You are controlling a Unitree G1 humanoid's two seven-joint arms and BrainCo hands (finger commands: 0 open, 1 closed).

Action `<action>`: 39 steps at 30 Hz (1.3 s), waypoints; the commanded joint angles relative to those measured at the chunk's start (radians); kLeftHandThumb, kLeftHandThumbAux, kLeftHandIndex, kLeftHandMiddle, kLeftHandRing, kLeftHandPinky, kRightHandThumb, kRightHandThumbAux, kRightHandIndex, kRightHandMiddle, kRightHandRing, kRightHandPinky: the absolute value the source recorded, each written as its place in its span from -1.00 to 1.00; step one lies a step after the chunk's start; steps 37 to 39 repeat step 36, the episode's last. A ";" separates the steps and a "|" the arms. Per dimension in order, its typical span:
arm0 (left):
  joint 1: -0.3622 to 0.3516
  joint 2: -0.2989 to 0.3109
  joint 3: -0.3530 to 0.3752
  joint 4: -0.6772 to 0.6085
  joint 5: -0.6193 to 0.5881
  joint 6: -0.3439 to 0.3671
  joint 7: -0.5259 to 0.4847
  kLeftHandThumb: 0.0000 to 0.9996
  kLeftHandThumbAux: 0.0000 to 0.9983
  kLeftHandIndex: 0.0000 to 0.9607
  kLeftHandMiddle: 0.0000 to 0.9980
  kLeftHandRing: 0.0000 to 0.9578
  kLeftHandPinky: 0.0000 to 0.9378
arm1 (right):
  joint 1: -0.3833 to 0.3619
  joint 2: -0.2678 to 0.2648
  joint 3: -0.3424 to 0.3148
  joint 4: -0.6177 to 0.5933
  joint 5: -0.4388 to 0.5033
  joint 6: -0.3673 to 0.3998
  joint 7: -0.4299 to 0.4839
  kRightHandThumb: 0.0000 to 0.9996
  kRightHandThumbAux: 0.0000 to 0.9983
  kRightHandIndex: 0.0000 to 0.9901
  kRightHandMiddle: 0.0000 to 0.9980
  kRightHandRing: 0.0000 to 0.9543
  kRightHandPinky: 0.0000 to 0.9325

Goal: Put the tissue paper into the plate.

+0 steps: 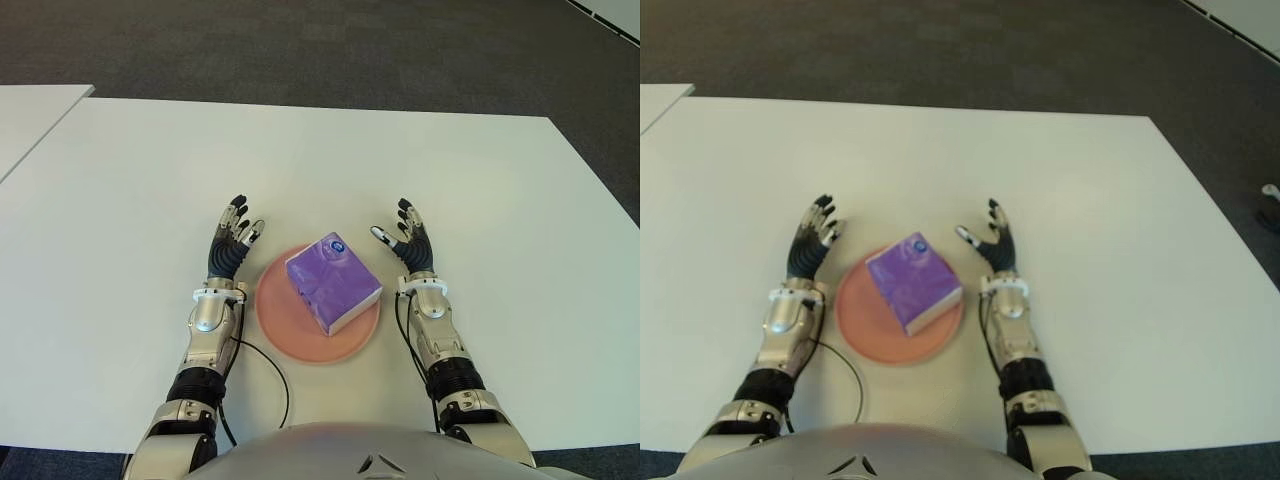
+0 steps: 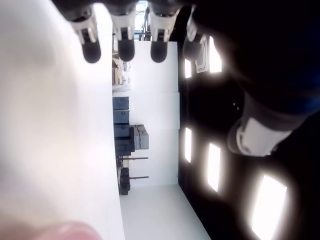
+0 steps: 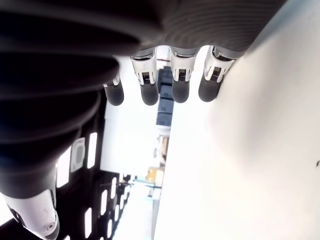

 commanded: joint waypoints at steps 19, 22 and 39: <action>0.045 -0.002 -0.006 0.036 0.005 0.027 -0.009 -1.00 0.19 -1.00 -1.00 -1.00 -1.00 | 0.076 0.021 -0.003 -0.067 0.020 0.119 0.011 -0.73 0.35 -1.00 -1.00 -1.00 -1.00; 0.044 -0.002 -0.005 0.038 0.005 0.027 -0.008 -1.00 0.20 -1.00 -1.00 -1.00 -1.00 | 0.080 0.025 -0.006 -0.072 0.025 0.115 0.010 -0.73 0.38 -1.00 -1.00 -1.00 -1.00; 0.052 0.000 -0.009 0.019 0.019 0.027 0.002 -1.00 0.17 -0.99 -1.00 -1.00 -1.00 | 0.122 0.040 -0.028 -0.017 0.051 0.009 0.004 -0.77 0.43 -1.00 -1.00 -1.00 -1.00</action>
